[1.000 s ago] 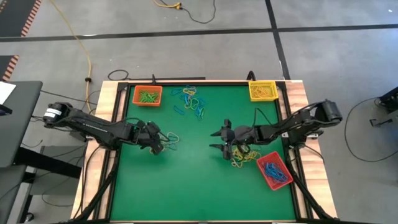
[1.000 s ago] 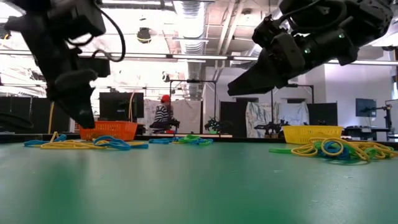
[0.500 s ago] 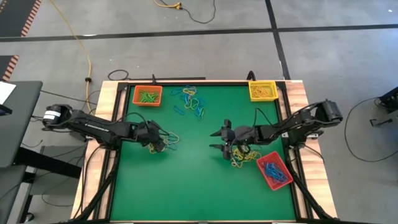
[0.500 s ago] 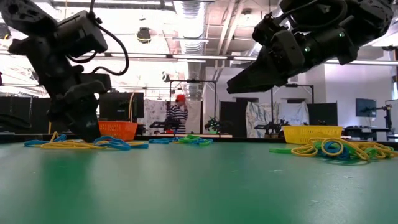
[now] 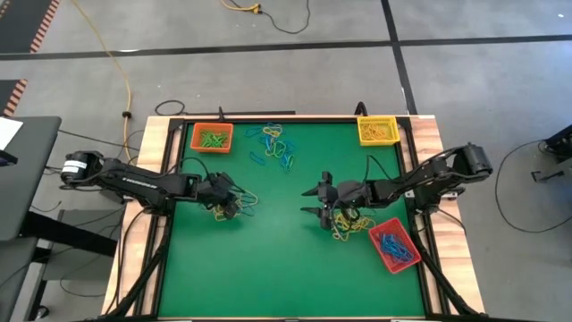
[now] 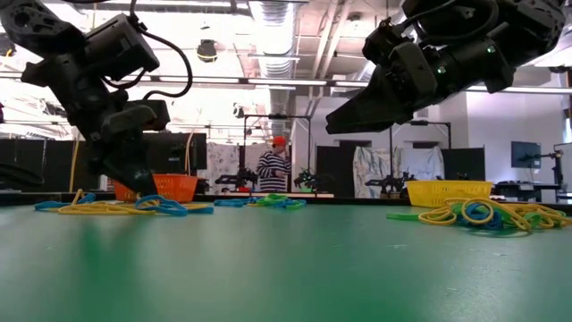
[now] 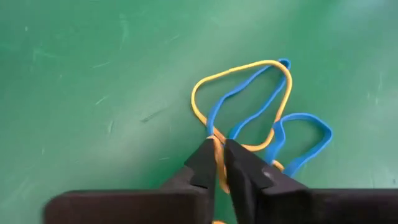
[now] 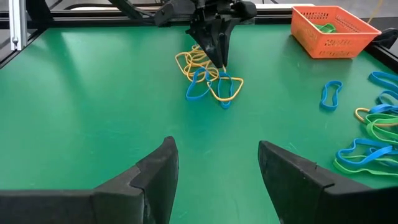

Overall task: Sort rubber bands into baskets
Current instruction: Put the yellow rubber band into the yellow bin

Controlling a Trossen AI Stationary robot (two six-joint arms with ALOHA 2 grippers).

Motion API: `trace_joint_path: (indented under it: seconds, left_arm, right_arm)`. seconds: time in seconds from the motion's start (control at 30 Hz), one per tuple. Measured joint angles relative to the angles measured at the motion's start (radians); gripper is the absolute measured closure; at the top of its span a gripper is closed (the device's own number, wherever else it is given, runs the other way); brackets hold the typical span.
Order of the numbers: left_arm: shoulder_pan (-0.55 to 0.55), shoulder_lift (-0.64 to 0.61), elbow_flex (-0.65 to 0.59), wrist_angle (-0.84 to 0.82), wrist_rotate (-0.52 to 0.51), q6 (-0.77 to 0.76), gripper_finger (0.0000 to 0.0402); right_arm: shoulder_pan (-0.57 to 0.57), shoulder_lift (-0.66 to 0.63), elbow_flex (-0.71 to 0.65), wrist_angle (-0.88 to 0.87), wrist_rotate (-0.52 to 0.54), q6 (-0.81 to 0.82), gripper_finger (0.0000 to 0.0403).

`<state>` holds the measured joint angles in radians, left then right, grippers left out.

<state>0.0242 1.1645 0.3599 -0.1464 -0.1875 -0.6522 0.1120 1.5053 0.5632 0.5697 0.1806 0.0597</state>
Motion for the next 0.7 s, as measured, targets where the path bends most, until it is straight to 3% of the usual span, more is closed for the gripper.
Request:
trace_joint_path:
  seconds: [0.37,0.7]
  left_arm:
    - [0.0,0.0,0.003,0.007,0.0,0.056,0.0401]
    - [-0.008,0.0,0.104,0.004,-0.008,0.152,0.0401]
  right_arm:
    - [0.0,0.0,0.0,0.0,0.0,0.003,0.0155]
    - [0.0,0.0,0.0,0.0,0.0,0.003,0.0155]
